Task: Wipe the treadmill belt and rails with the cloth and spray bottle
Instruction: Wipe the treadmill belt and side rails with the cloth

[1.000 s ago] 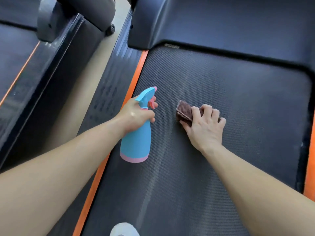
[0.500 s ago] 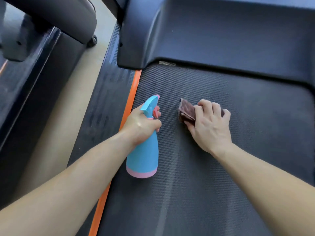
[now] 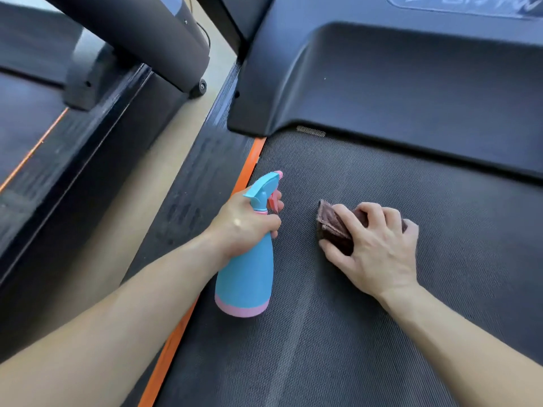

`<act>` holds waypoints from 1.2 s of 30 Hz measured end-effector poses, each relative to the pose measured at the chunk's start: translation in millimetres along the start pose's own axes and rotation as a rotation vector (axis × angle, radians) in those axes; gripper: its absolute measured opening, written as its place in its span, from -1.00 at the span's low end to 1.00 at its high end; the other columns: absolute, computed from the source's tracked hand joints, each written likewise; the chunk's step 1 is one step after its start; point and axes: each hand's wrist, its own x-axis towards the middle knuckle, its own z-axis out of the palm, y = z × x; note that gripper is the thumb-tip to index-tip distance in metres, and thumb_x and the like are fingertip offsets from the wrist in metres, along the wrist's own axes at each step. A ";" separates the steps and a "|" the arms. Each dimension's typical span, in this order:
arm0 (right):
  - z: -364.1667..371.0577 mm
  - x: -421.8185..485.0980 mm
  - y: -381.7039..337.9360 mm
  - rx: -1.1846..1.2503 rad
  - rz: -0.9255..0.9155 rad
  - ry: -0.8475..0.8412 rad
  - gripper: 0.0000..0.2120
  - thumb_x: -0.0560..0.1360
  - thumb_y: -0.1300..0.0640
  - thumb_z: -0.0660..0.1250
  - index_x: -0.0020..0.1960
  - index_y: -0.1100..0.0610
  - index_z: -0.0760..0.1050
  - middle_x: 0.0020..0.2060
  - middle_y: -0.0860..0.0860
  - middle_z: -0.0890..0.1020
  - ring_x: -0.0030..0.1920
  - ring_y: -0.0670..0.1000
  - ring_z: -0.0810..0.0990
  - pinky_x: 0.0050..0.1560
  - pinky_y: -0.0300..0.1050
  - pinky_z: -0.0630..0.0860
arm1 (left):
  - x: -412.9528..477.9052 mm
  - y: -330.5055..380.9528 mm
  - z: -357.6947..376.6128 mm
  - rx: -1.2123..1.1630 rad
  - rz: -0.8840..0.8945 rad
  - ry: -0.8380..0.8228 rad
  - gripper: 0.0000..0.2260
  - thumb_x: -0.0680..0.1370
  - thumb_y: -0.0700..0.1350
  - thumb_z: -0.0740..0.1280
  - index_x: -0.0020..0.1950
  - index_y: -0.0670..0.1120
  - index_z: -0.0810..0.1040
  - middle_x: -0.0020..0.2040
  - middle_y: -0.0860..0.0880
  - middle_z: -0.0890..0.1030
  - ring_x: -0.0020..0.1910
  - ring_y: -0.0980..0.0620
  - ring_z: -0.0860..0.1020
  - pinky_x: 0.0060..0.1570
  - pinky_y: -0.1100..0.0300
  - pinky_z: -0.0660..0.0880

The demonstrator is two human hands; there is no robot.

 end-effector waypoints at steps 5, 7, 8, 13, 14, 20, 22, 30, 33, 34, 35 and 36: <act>-11.6 -1.9 -1.9 -0.090 -0.095 0.010 -0.41 0.56 -0.32 0.12 0.55 -0.21 0.25 0.15 0.08 0.50 0.06 0.19 0.52 0.18 0.26 0.36 | -7.6 -4.9 -3.7 0.060 -0.062 0.035 -0.78 0.39 -0.18 0.34 0.01 -0.13 0.61 -0.16 0.00 0.69 -0.32 0.12 0.60 -0.05 0.14 0.64; -14.0 -5.6 -1.1 -0.116 -0.138 -0.012 -0.41 0.55 -0.31 0.13 0.54 -0.19 0.29 0.24 0.11 0.47 0.10 0.22 0.47 0.04 0.20 0.42 | -10.7 -6.9 -8.4 0.071 -0.089 0.048 -0.78 0.40 -0.17 0.33 0.02 -0.10 0.62 -0.23 0.01 0.67 -0.29 0.04 0.61 0.09 -0.02 0.63; -14.3 -7.6 -1.4 -0.129 -0.161 -0.019 -0.41 0.54 -0.32 0.14 0.52 -0.17 0.32 0.26 0.12 0.46 0.11 0.22 0.45 0.01 0.19 0.42 | -11.2 -8.3 -10.8 0.061 -0.081 0.044 -0.75 0.44 -0.23 0.33 0.09 -0.07 0.64 -0.20 0.02 0.66 -0.26 0.04 0.62 0.08 0.01 0.63; -7.3 -11.7 -8.6 -0.139 -0.218 -0.019 -0.39 0.53 -0.33 0.18 0.50 -0.09 0.35 0.22 0.13 0.48 0.05 0.23 0.46 -0.06 0.15 0.41 | -16.4 -8.3 -19.8 0.035 -0.015 -0.030 -0.36 0.48 -0.42 0.32 0.41 0.18 0.55 0.05 -0.03 0.63 -0.07 0.06 0.57 -0.28 0.51 0.47; -4.7 -10.7 -12.8 -0.141 -0.258 -0.003 -0.41 0.54 -0.32 0.19 0.50 -0.09 0.35 0.22 0.13 0.48 0.04 0.23 0.46 -0.07 0.15 0.41 | -15.8 -9.0 -21.4 0.046 -0.013 -0.033 -0.35 0.47 -0.41 0.33 0.40 0.20 0.55 0.10 -0.03 0.65 -0.07 0.10 0.58 -0.28 0.52 0.46; 3.8 91.5 -34.8 -0.136 -0.140 0.080 -0.55 0.56 -0.27 0.23 0.40 -0.16 0.37 0.15 0.12 0.46 0.07 0.22 0.42 -0.04 0.16 0.40 | -8.5 -15.7 -30.4 0.053 -0.009 -0.040 -0.50 0.43 -0.33 0.41 0.22 0.17 0.63 0.09 0.14 0.70 -0.06 0.19 0.56 -0.16 0.38 0.44; 9.0 140.3 -40.0 -0.114 0.041 0.056 -0.57 0.58 -0.29 0.19 0.37 -0.14 0.35 0.19 0.13 0.43 0.13 0.23 0.41 0.02 0.17 0.38 | -4.8 -21.2 -33.2 0.024 0.012 -0.026 -0.43 0.43 -0.35 0.41 0.27 0.23 0.61 0.09 0.15 0.70 -0.04 0.20 0.59 -0.18 0.47 0.45; 26.6 64.0 -67.1 -0.081 -0.227 0.122 -0.58 0.60 -0.22 0.19 0.33 0.00 0.46 0.06 0.10 0.51 -0.02 0.21 0.47 -0.09 0.14 0.37 | -2.5 -29.7 -47.2 -0.047 0.002 0.034 -0.46 0.43 -0.32 0.44 0.20 0.28 0.65 0.07 0.23 0.71 0.05 0.10 0.61 -0.05 0.32 0.49; 24.0 74.9 -46.0 -0.117 -0.484 0.125 -0.55 0.60 -0.20 0.19 0.40 -0.02 0.44 0.04 0.13 0.52 -0.05 0.21 0.47 -0.12 0.14 0.39 | -3.0 -31.7 -46.7 -0.052 -0.003 0.025 -0.46 0.43 -0.32 0.44 0.17 0.30 0.65 0.06 0.23 0.71 0.04 0.13 0.60 -0.12 0.44 0.47; 25.9 91.9 -42.0 -0.155 -0.500 0.134 -0.55 0.59 -0.21 0.19 0.40 -0.04 0.44 0.04 0.13 0.51 -0.06 0.21 0.46 -0.13 0.13 0.39 | -2.6 -31.9 -46.1 -0.067 -0.003 0.022 -0.47 0.42 -0.33 0.44 0.15 0.28 0.66 0.06 0.24 0.71 0.04 0.14 0.60 -0.14 0.49 0.46; 27.4 111.3 -42.2 -0.182 -0.450 0.134 -0.55 0.58 -0.22 0.19 0.40 -0.06 0.43 0.04 0.13 0.50 -0.05 0.21 0.46 -0.13 0.13 0.38 | -2.3 -32.0 -45.6 -0.073 -0.001 0.015 -0.47 0.42 -0.34 0.44 0.15 0.27 0.67 0.06 0.24 0.71 0.05 0.15 0.61 -0.14 0.52 0.45; 28.5 133.3 -44.5 -0.190 -0.341 0.126 -0.56 0.58 -0.23 0.20 0.39 -0.08 0.42 0.05 0.13 0.50 -0.02 0.22 0.46 -0.12 0.13 0.38 | -1.8 -31.8 -45.6 -0.070 0.003 0.014 -0.46 0.42 -0.35 0.43 0.17 0.26 0.66 0.06 0.23 0.71 0.06 0.16 0.61 -0.13 0.53 0.45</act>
